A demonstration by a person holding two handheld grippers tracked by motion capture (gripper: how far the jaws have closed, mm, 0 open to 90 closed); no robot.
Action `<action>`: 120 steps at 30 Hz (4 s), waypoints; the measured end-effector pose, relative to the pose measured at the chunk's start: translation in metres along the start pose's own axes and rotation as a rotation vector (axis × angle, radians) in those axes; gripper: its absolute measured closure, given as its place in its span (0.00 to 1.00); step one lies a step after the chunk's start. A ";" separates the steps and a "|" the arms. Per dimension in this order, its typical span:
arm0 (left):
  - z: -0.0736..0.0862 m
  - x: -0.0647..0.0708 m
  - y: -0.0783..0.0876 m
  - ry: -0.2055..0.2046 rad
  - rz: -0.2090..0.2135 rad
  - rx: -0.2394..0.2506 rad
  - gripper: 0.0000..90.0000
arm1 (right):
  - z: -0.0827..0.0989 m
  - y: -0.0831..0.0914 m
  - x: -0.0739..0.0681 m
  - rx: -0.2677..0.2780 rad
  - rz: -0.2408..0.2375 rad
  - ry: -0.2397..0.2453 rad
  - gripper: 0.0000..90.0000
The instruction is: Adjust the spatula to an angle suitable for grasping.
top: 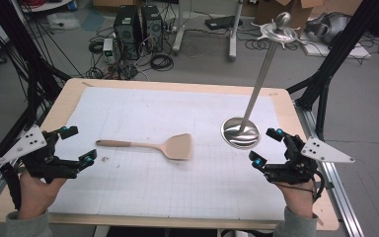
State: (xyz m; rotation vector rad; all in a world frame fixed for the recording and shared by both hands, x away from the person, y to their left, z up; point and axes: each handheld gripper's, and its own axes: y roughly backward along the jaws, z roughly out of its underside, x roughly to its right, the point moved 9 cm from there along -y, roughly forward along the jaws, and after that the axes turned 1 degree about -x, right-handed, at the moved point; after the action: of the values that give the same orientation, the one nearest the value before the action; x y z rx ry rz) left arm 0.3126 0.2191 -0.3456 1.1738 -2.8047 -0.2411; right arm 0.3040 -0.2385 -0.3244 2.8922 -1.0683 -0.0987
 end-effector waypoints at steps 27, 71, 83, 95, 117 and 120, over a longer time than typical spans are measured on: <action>0.024 -0.019 -0.020 0.073 0.008 -0.089 0.06 | 0.009 -0.007 -0.001 -0.045 0.003 -0.006 0.09; 0.075 -0.044 -0.067 0.110 -0.051 -0.298 0.99 | 0.024 -0.015 0.000 -0.108 0.000 -0.015 0.09; 0.093 -0.046 -0.086 0.096 -0.051 -0.359 0.99 | 0.025 -0.016 0.000 -0.113 -0.005 -0.022 0.09; 0.110 -0.045 -0.094 0.079 -0.052 -0.434 0.99 | 0.026 -0.016 0.000 -0.120 -0.006 -0.028 0.09; 0.135 -0.058 -0.104 0.099 -0.084 -0.544 0.99 | 0.027 -0.017 0.001 -0.118 -0.012 -0.029 0.09; 0.135 -0.059 -0.105 0.103 -0.084 -0.541 0.99 | 0.027 -0.017 0.000 -0.117 -0.013 -0.028 0.09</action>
State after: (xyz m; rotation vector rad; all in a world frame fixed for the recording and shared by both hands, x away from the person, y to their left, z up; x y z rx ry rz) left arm 0.4073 0.2033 -0.4988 1.1230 -2.3715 -0.8523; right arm 0.3131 -0.2270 -0.3523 2.8014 -1.0114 -0.1958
